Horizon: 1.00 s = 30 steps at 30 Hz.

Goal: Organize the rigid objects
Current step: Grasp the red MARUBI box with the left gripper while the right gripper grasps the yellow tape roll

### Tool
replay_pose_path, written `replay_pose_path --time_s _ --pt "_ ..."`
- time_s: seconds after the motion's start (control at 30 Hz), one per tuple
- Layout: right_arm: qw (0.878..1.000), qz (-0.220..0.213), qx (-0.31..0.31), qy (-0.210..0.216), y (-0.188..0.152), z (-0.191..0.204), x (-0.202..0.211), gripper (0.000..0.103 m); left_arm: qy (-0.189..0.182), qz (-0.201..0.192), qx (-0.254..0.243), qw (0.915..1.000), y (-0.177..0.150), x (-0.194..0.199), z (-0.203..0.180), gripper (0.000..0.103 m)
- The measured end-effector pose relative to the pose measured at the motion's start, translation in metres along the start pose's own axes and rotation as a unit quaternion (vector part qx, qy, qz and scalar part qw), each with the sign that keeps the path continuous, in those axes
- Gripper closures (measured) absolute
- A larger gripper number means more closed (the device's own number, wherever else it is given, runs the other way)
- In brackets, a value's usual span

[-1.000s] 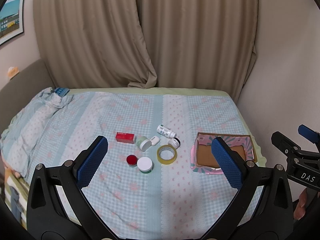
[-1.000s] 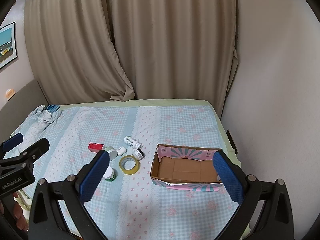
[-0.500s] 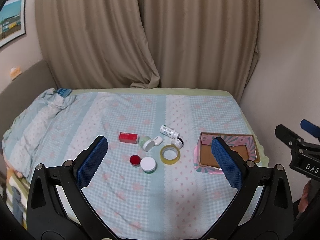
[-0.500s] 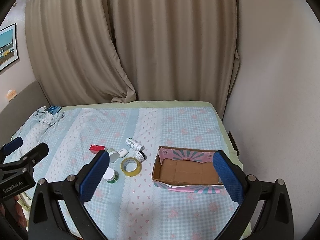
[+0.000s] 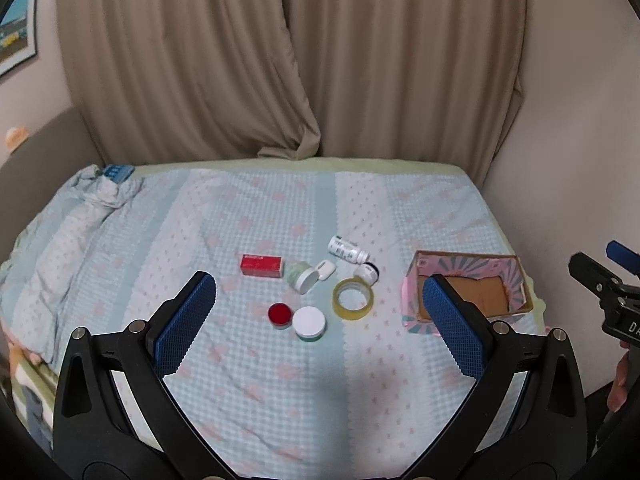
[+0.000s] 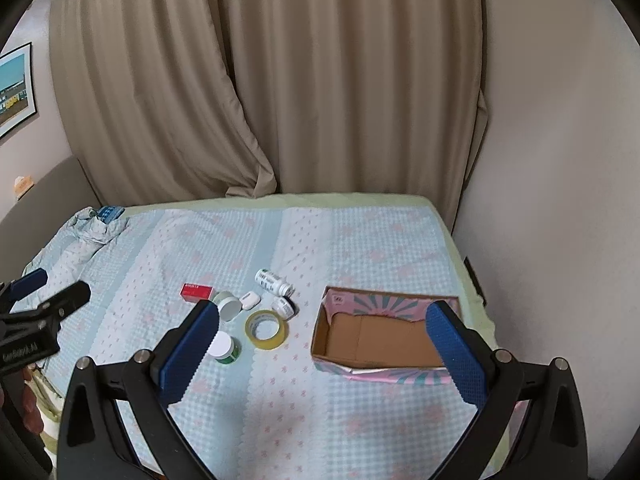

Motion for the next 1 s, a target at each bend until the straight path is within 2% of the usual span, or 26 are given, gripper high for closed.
replay_pose_path --time_s 0.3,0.5,0.73,0.9,1.0 --pt "0.997 0.041 -0.065 -0.025 -0.012 0.04 -0.056 0.0 -0.045 0.035 -0.077 0.9954 0.018 -0.081 0.059 0.0" --pt "0.99 0.08 -0.106 -0.054 -0.025 0.077 -0.117 0.0 -0.082 0.072 -0.133 0.9852 0.021 -0.162 0.1 0.0" --pt "0.98 0.119 -0.143 -0.074 -0.055 0.105 -0.193 0.0 -0.116 0.113 -0.214 0.9633 0.003 -0.28 0.116 0.0" --pt "0.969 0.17 -0.157 -0.081 -0.084 0.111 -0.253 0.0 -0.116 0.138 -0.256 0.9496 -0.014 -0.346 0.11 0.0" --pt "0.963 0.201 -0.162 -0.078 -0.103 0.111 -0.288 0.0 -0.112 0.165 -0.298 0.9336 -0.028 -0.396 0.102 0.0"
Point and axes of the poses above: each gripper's, at about its wrist camera, not at the fingertips, and x roughly against the way its jaws point, z to its left, y to its top, the point moved 6 cm from there along -x, roughly the way its jaws point, and after that the axes turned 6 degrees about y, right-handed, at the moved point
